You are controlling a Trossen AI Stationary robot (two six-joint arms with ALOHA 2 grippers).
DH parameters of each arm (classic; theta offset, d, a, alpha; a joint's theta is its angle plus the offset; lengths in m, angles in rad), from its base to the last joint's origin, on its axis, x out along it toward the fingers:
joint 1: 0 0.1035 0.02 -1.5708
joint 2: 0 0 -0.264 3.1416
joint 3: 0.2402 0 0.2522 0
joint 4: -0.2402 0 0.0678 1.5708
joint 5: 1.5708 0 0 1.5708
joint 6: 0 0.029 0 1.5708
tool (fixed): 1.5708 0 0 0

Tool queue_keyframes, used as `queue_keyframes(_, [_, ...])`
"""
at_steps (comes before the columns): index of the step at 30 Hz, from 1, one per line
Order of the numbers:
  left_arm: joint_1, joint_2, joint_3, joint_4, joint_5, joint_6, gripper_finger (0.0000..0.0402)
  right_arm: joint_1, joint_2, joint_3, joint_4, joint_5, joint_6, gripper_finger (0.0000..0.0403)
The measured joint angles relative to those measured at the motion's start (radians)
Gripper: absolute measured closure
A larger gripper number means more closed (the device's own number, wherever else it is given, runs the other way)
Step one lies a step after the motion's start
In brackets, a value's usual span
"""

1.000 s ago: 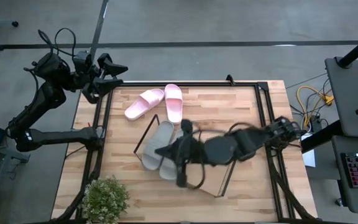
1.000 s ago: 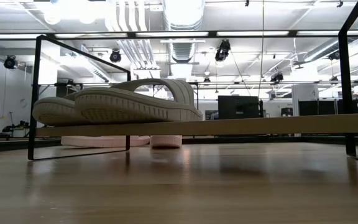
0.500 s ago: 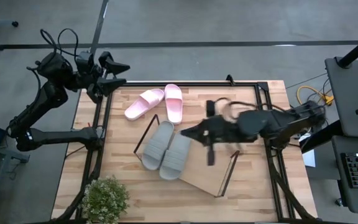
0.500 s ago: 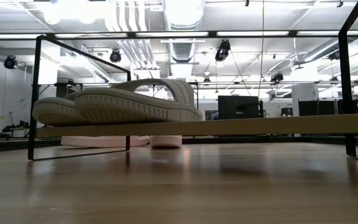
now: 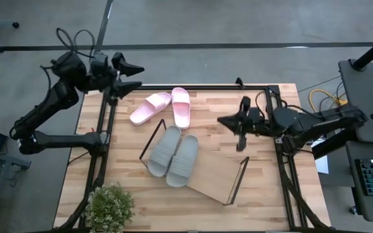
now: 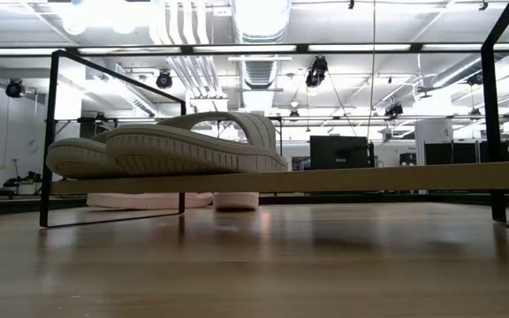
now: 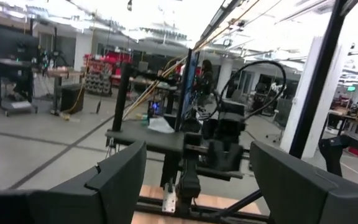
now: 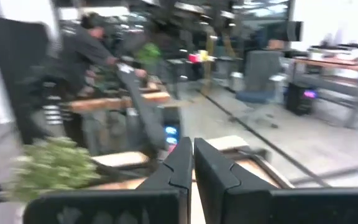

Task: Pick and place slides into the shelf
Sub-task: Put the left pink slipper on the shelf

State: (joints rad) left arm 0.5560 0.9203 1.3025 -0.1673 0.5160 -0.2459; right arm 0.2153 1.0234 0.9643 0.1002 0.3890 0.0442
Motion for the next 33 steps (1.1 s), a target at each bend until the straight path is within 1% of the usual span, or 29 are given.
queue_keyframes(2, [0.000, 0.025, 0.000, 0.000, -0.003, 0.000, 0.0130, -0.063, -0.042, -0.064, 0.038, -0.023, -0.001, 0.0394])
queue_keyframes(5, [0.000, 0.064, 0.000, 0.005, -0.042, 0.001, 0.0130, -0.164, -0.110, -0.145, 0.175, -0.164, -0.023, 0.0394])
queue_keyframes(6, [0.000, 0.078, 0.000, 0.012, -0.057, 0.003, 0.0130, -0.194, -0.128, -0.159, 0.198, -0.201, -0.025, 0.0394])
queue_keyframes(7, [0.000, 0.092, 0.000, 0.025, -0.063, 0.007, 0.0130, -0.220, -0.146, -0.167, 0.192, -0.211, -0.020, 0.0394])
queue_keyframes(9, [0.000, 0.118, -0.001, 0.075, -0.075, 0.010, 0.0130, -0.252, -0.182, -0.169, 0.104, -0.209, -0.015, 0.0394])
queue_keyframes(12, [0.000, 0.151, -0.001, 0.143, -0.077, 0.001, 0.0130, -0.263, -0.242, -0.145, -0.063, -0.203, -0.007, 0.0394])
queue_keyframes(15, [0.000, 0.191, -0.001, 0.163, -0.077, -0.003, 0.0130, -0.239, -0.322, -0.123, -0.128, -0.206, 0.039, 0.0394])
queue_keyframes(17, [0.000, 0.226, -0.001, 0.157, -0.078, -0.008, 0.0130, -0.218, -0.374, -0.133, -0.154, -0.205, 0.050, 0.0394])
queue_keyframes(22, [-0.001, 0.308, 0.005, 0.161, -0.077, -0.051, 0.0130, -0.213, -0.465, -0.168, -0.275, -0.181, 0.158, 0.0391])
queue_keyframes(24, [-0.002, 0.337, 0.006, 0.173, -0.076, -0.076, 0.0130, -0.213, -0.497, -0.176, -0.332, -0.179, 0.194, 0.0381])
queue_keyframes(27, [-0.004, 0.376, 0.006, 0.209, -0.076, -0.092, 0.0130, -0.213, -0.537, -0.181, -0.355, -0.180, 0.222, 0.0350])
queue_keyframes(33, [-0.007, 0.430, 0.012, 0.216, -0.078, -0.092, 0.0130, -0.213, -0.567, -0.183, -0.357, -0.179, 0.245, 0.0260])
